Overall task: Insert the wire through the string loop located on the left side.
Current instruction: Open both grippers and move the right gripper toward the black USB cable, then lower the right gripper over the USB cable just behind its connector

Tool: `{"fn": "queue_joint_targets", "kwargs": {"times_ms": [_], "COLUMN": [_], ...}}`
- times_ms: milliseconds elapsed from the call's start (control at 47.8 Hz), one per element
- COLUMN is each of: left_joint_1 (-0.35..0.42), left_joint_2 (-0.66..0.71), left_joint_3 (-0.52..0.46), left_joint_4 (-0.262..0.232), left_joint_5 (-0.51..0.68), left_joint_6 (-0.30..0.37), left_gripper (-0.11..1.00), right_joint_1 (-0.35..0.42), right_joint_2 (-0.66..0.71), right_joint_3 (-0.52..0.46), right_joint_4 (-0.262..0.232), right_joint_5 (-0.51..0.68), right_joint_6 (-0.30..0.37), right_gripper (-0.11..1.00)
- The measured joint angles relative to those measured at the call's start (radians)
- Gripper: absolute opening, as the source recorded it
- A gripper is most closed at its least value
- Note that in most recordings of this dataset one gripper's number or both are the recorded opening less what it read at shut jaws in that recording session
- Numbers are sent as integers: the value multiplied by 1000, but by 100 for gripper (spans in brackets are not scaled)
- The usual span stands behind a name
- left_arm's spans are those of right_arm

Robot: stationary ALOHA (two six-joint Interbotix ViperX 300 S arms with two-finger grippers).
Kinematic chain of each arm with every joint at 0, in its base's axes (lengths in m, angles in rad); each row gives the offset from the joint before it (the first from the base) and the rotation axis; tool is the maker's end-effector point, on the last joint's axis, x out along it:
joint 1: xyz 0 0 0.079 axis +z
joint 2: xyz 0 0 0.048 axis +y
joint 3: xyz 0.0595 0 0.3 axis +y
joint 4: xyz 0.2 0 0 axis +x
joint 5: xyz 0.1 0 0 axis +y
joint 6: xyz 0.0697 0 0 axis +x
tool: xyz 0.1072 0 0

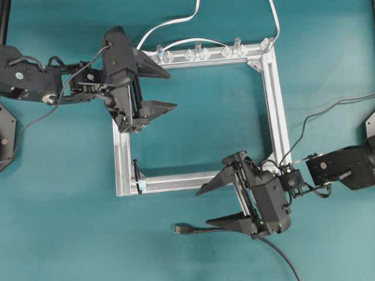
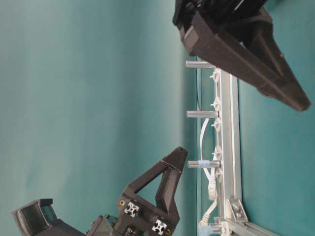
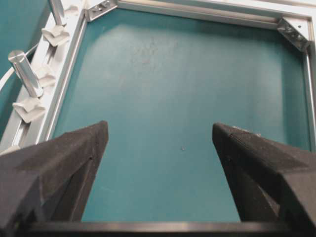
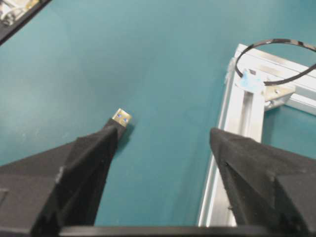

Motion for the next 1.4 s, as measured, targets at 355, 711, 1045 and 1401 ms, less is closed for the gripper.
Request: {"fn": "queue_joint_targets", "kwargs": {"times_ms": [355,711,1045,1401], "left_joint_1": [-3,-5,-5,-5], "left_joint_2": [-34,-71,-106,-161], "left_joint_3": [5,64,106,152], "left_joint_4": [2,3,3,3], "left_joint_5": [52,69,69,67], "left_joint_6": [3,11,12,12], "left_gripper": [91,91,91,91], "right_joint_1": [46,127,196,218], "right_joint_2": [-31,-31,-2,83], "right_joint_3": [-25,-46,-97,-141], "right_joint_4": [49,336,603,655], "right_joint_5": [143,190,189,181], "right_joint_6": [-2,-95,-267,-276], "right_gripper": [85,85,85,85]}}
